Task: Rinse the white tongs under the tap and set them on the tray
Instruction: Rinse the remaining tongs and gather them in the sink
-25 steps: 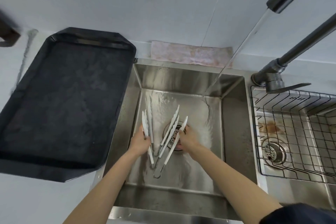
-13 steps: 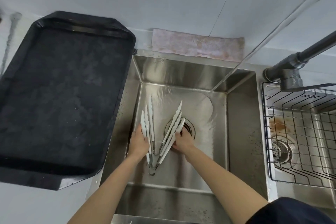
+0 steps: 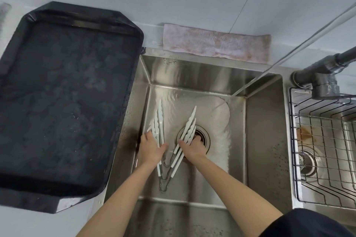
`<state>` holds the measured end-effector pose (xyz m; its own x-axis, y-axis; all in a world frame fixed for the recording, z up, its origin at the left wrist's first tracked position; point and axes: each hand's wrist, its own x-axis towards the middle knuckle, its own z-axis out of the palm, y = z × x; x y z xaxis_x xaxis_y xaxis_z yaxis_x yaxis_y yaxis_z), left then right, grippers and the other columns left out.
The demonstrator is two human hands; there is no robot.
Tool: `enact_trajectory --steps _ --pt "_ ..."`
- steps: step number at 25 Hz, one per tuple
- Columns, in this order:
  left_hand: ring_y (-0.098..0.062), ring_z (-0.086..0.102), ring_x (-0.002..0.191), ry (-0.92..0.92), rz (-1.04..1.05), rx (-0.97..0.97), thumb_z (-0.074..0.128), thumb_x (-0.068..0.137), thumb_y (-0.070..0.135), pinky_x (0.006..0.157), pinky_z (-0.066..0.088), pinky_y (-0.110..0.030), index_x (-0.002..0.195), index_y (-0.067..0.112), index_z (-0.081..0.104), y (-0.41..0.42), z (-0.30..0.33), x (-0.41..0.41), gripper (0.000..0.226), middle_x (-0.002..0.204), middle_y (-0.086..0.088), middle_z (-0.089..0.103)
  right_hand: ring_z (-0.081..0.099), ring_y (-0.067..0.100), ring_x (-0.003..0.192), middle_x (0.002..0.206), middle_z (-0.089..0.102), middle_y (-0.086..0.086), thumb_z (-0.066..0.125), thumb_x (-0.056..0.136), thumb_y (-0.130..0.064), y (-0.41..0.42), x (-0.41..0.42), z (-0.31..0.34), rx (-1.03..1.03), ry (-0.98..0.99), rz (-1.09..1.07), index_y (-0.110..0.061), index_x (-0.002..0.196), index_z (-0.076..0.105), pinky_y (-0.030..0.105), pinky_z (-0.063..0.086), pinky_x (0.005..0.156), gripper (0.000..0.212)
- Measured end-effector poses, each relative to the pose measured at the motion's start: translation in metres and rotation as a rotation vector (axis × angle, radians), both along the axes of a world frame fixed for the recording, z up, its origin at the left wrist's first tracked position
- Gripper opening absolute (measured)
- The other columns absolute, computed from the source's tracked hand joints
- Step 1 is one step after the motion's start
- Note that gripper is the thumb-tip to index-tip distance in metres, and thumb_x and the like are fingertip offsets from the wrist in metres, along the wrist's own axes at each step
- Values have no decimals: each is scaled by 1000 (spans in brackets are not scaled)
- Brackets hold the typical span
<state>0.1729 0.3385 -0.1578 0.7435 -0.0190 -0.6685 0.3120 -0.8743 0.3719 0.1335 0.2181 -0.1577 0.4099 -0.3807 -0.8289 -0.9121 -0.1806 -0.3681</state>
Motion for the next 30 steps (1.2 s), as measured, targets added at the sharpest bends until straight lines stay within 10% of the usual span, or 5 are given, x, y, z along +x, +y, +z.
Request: enact_trajectory --steps 8,14,22,30 --pt "-33 51 115 -29 -69 91 60 83 19 91 44 -39 129 -2 35 -10 -4 -1 56 133 -17 42 57 32 111 126 54 19 61 83 -23 3 10 -2 -8 38 38 2 126 31 37 48 84 58" --pt "-21 56 95 111 197 -225 62 82 13 85 46 -32 123 4 41 -19 6 -3 48 107 -5 59 55 23 83 95 56 10 62 79 -16 -11 5 1 168 -59 -324 -2 114 45 24 43 54 41" --pt "-8 54 87 159 239 -609 57 82 4 70 42 -15 117 14 33 -62 60 11 43 106 -1 56 57 22 78 86 58 9 58 76 -4 -53 10 56 164 -400 -518 -1 112 50 33 52 67 37" --pt "-25 63 91 63 142 -818 60 82 44 91 51 -46 106 20 52 -91 102 10 35 93 -6 63 47 15 61 64 48 2 53 78 5 -101 4 109 259 -615 -508 -20 81 51 32 43 61 25"
